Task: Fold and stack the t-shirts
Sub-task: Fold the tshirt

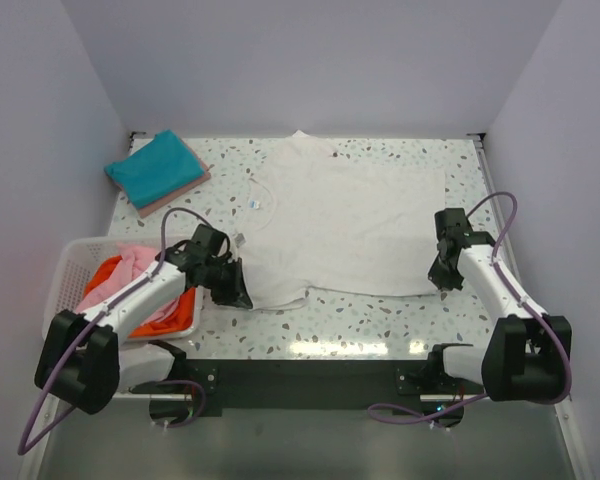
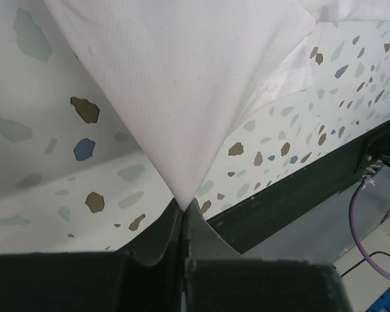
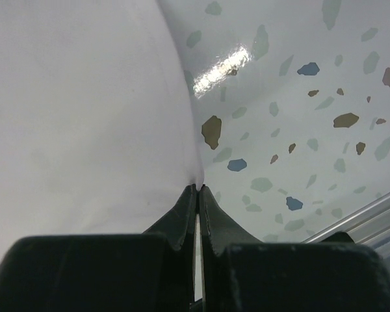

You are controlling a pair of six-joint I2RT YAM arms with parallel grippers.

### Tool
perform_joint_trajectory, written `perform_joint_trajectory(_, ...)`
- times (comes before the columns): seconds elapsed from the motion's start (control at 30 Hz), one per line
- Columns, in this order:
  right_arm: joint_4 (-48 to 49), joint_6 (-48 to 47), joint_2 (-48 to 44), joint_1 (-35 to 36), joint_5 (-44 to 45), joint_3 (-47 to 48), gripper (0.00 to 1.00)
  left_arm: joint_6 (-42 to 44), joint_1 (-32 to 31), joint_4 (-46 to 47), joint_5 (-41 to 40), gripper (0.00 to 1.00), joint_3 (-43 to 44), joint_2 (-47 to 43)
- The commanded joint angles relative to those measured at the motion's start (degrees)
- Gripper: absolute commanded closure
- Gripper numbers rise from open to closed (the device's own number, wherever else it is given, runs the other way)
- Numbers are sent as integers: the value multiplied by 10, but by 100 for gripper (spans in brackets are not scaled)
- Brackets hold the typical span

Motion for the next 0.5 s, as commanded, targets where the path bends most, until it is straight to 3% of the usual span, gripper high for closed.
perform_joint_trajectory(0.0, -18, -9, -14, 0, -10, 14, 100, -22, -4, -27, 8, 100, 15, -22)
perform_joint_trajectory(0.47, -14, -40, 9, -1, -11, 71, 100, 20, -3, 1, -26, 100, 204, 144)
